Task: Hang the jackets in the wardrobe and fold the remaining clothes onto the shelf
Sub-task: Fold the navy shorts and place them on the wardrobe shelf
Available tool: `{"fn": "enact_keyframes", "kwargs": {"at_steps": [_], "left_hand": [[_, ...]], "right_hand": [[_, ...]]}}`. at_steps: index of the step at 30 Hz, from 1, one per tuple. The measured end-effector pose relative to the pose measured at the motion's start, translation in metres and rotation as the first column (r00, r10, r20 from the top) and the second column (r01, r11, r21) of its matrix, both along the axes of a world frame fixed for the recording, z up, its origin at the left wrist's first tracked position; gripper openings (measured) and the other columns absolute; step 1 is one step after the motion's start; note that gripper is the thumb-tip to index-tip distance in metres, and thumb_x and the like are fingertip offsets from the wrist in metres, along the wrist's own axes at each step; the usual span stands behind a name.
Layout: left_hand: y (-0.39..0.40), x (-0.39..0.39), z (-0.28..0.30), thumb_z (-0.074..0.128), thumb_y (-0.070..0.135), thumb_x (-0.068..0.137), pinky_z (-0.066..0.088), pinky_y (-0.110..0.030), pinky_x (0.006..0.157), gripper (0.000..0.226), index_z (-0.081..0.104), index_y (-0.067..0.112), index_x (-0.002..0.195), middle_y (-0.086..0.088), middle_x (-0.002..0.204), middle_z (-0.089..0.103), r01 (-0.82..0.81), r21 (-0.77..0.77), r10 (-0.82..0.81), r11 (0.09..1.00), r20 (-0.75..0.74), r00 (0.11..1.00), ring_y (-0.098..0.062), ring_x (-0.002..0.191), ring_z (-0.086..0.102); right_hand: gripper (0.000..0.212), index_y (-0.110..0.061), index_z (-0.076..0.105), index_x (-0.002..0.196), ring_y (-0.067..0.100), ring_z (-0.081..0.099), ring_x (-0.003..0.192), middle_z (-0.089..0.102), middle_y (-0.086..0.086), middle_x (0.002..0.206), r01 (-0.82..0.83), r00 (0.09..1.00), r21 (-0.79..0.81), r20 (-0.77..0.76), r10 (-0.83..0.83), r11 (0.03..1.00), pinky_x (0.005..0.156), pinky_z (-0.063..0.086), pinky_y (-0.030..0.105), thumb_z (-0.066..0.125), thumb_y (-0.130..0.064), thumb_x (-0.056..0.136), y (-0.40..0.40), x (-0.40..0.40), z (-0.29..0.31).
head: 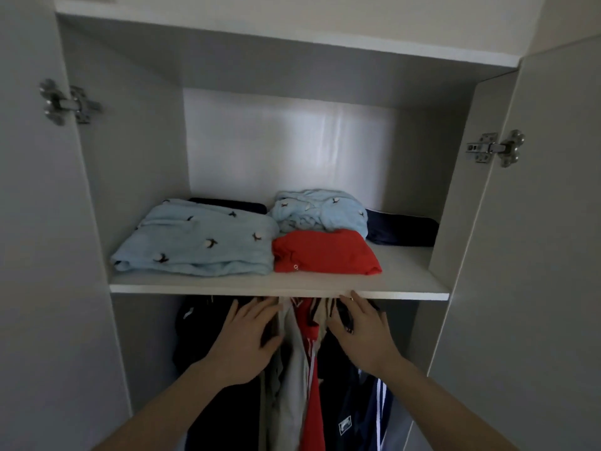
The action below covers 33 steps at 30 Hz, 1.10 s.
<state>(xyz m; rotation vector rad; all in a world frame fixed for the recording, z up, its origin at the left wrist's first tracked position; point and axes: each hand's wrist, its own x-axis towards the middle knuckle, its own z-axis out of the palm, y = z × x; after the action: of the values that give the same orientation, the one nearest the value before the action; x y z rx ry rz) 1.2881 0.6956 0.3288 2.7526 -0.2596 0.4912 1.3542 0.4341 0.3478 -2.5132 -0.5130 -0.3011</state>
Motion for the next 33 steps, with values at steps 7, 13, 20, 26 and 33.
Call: {"fn": "enact_keyframes", "kwargs": {"at_steps": [7, 13, 20, 26, 33], "left_hand": [[-0.02, -0.162, -0.033, 0.066, 0.042, 0.095, 0.015, -0.032, 0.125, 0.054, 0.042, 0.045, 0.143, 0.024, 0.157, 0.027, -0.12, -0.258, 0.143, 0.959, 0.071, 0.987, -0.001, 0.144, 0.027], [-0.053, -0.313, -0.047, 0.075, 0.034, 0.09, 0.025, -0.026, 0.112, 0.057, 0.05, 0.043, 0.14, 0.029, 0.156, 0.029, -0.334, -0.273, 0.379, 0.902, 0.133, 0.916, 0.008, 0.137, 0.028], [-0.049, -0.428, -0.027, 0.081, 0.031, 0.079, 0.035, -0.037, 0.109, 0.071, 0.049, 0.035, 0.142, 0.011, 0.158, 0.032, -0.581, -0.325, 0.652, 0.746, 0.185, 0.735, -0.011, 0.141, 0.038], [0.031, -0.425, 0.026, 0.088, 0.016, 0.077, 0.021, -0.032, 0.118, 0.101, 0.026, 0.013, 0.157, -0.01, 0.159, 0.022, -0.695, -0.509, 0.835, 0.507, 0.09, 0.543, -0.027, 0.148, 0.025], [0.098, -0.391, 0.044, 0.077, 0.013, 0.086, 0.046, -0.051, 0.108, 0.086, 0.027, 0.014, 0.156, -0.015, 0.146, 0.052, -0.644, -0.663, 0.801, 0.381, -0.112, 0.588, -0.035, 0.126, 0.059]], "right_hand": [[0.065, -0.04, 0.035, 0.154, 0.001, 0.011, 0.153, 0.018, -0.021, 0.165, -0.287, 0.946, 0.246, -0.077, 0.314, 0.926, 0.127, 0.019, 0.038, 0.063, -0.049, 0.096, -0.016, -0.117, -0.017], [0.056, -0.064, 0.032, 0.136, -0.013, 0.014, 0.146, 0.011, -0.037, 0.158, -0.457, 0.839, 0.262, -0.191, 0.51, 0.85, 0.121, 0.021, 0.023, 0.064, -0.053, 0.092, -0.052, -0.202, -0.032], [0.058, -0.046, 0.037, 0.145, -0.012, 0.02, 0.141, 0.016, -0.034, 0.154, -0.556, 0.754, 0.283, -0.222, 0.618, 0.781, 0.114, 0.02, 0.013, 0.068, -0.04, 0.095, -0.054, -0.284, -0.033], [0.056, -0.054, 0.037, 0.142, -0.017, 0.027, 0.135, 0.014, -0.042, 0.151, -0.558, 0.771, 0.292, -0.163, 0.615, 0.777, 0.101, 0.022, 0.001, 0.067, -0.045, 0.094, -0.065, -0.316, -0.012], [0.056, -0.058, 0.042, 0.135, -0.021, 0.024, 0.137, 0.018, -0.047, 0.146, -0.497, 0.835, 0.322, -0.077, 0.545, 0.806, 0.119, 0.029, 0.025, 0.071, -0.044, 0.09, -0.077, -0.329, -0.005]]}}
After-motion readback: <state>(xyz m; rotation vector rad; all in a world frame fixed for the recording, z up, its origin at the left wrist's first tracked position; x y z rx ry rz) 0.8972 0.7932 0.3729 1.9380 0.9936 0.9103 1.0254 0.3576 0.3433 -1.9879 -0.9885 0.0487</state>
